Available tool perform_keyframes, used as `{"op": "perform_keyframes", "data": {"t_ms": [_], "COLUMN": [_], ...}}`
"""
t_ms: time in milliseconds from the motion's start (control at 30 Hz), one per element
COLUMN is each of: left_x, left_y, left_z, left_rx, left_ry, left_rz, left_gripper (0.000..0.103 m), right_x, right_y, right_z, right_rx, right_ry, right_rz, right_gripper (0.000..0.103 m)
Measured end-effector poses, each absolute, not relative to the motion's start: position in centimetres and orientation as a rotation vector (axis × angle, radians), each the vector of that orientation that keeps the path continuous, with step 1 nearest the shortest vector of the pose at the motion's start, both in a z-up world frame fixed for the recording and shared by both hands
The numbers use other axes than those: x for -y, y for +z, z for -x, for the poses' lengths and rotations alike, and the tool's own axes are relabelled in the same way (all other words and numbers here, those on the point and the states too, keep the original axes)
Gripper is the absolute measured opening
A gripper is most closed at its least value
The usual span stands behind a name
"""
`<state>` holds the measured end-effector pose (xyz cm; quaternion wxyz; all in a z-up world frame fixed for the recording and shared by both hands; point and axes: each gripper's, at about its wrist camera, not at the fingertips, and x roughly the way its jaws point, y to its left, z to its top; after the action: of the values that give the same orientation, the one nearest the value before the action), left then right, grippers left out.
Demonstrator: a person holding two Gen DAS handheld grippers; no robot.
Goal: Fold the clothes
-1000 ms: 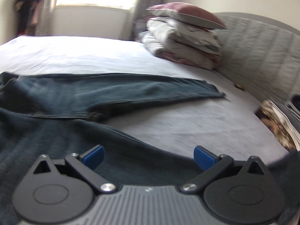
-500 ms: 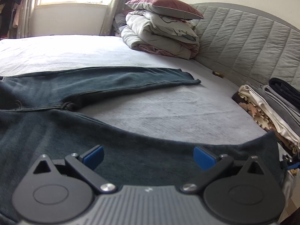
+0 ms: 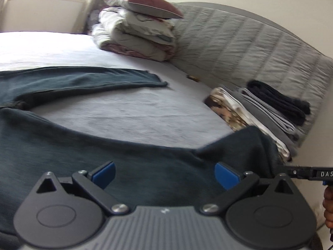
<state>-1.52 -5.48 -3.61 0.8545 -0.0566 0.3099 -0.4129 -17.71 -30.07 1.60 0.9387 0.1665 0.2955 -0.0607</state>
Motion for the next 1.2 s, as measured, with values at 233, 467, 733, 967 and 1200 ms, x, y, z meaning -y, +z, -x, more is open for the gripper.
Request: {"op": "perform_keyframes", "data": {"t_ms": [233,467,733,967,1200], "left_x": [6.8,6.1,6.3,7.0,7.7], "left_y": [-4.3,-4.4,-5.5,-5.9,-6.4], "left_z": [2.4,1.2,0.8,1.7,2.4], "left_rx": [-0.663,-0.684,-0.712,-0.682,-0.688], "left_ry": [-0.876,-0.82,-0.81,-0.915,-1.025], "left_rz": [0.014,0.02,0.031,-0.014,-0.028], "left_gripper": [0.102,0.102,0.102,0.102,0.103], "right_x": [33.4,38.1,43.3,42.8,42.2], "right_y": [-0.6,0.4,-1.2,-4.6,-2.6], "right_z": [16.9,18.4,13.3,9.7,9.8], "right_rx": [-0.803,-0.751,-0.688,-0.683,-0.587], "right_ry": [-0.437,-0.422,-0.361,-0.315,-0.383], "right_rz": [-0.173,-0.281,-0.351,-0.227,-0.119], "right_gripper": [0.014,0.037,0.046,0.016,0.002]}}
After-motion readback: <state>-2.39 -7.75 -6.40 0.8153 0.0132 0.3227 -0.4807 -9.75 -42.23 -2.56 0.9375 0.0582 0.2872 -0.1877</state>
